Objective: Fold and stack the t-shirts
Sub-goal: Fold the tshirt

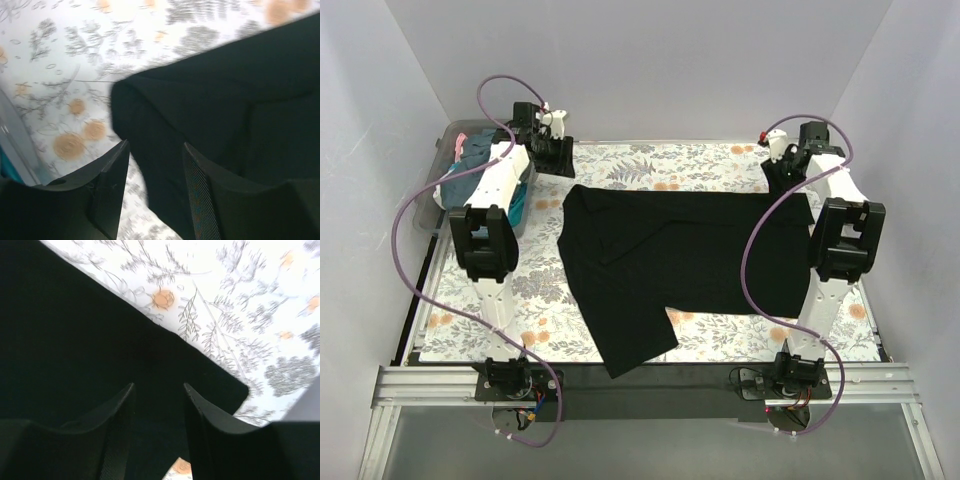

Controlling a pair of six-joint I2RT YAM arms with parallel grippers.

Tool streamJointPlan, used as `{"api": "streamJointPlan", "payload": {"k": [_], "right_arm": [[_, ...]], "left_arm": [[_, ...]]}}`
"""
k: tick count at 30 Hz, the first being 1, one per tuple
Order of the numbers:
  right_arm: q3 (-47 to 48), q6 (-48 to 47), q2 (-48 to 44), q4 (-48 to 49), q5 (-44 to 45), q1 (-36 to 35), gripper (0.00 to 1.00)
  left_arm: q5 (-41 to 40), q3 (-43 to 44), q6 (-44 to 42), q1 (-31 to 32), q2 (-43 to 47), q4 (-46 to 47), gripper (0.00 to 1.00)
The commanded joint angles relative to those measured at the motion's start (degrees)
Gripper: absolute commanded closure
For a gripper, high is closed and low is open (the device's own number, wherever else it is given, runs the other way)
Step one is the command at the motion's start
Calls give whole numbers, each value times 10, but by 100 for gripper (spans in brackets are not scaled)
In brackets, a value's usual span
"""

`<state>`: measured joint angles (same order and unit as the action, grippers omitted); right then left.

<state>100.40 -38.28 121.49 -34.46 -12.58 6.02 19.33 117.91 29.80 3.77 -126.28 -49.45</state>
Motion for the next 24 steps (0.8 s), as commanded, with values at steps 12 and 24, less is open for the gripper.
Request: {"api": "streamJointPlan", "payload": {"k": [12, 24], "right_arm": [[77, 55, -68, -81, -189, -199, 61], [222, 100, 114, -68, -171, -354, 58]], "left_arm": [[185, -338, 25, 80, 233, -4, 62], [198, -446, 76, 80, 243, 62, 54]]}}
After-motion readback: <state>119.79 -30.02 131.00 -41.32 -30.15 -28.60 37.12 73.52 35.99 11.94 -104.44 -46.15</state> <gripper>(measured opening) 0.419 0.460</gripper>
